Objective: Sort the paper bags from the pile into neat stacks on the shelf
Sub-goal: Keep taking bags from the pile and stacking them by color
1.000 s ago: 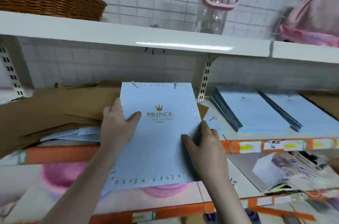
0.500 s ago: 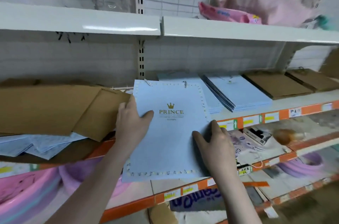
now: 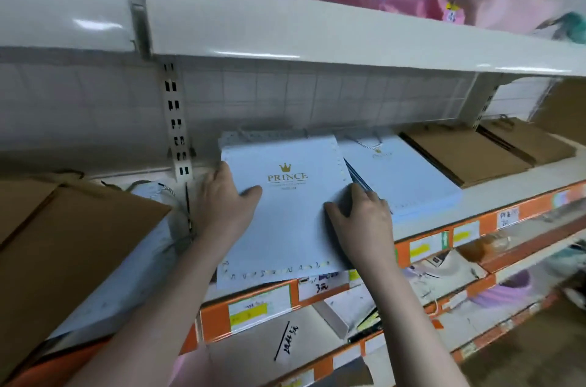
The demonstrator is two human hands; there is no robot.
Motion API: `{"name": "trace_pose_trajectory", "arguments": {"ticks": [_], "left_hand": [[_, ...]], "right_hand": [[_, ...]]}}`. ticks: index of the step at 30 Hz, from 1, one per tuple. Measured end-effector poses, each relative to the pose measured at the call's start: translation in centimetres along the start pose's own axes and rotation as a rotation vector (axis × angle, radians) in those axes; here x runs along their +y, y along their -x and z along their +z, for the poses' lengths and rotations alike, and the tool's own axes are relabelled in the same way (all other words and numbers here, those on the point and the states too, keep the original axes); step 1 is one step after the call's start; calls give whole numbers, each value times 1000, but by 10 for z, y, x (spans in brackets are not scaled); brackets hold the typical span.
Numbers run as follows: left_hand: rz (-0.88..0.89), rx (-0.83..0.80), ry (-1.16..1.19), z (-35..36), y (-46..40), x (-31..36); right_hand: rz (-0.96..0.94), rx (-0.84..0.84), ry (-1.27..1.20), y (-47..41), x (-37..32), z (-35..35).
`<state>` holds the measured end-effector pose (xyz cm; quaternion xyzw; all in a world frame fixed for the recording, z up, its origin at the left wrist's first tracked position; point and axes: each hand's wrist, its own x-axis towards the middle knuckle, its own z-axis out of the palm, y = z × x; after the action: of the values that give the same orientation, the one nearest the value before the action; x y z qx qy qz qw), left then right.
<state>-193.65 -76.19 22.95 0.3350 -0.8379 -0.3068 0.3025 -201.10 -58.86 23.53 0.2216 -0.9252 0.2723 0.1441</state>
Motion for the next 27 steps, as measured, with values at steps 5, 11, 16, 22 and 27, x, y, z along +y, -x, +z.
{"name": "trace_pose_trajectory", "arguments": {"ticks": [5,11,16,22,27], "left_hand": [[-49,-73,-4,21,-11,-2],[-126,-94,-78,35,-13,4],[-177,-75,-100,43,-25,13],[-242,-28,-110,52,-36,15],[-252,56,-70,53,-41,16]], "right_hand": [[-13,-73,61,-25,12,19],[-110,-112,145,-53,22,35],[-195,-138,140,-76,29,45],[-241,-223,-10,-96,28,53],[-235,-265,-52,-109,26,60]]}}
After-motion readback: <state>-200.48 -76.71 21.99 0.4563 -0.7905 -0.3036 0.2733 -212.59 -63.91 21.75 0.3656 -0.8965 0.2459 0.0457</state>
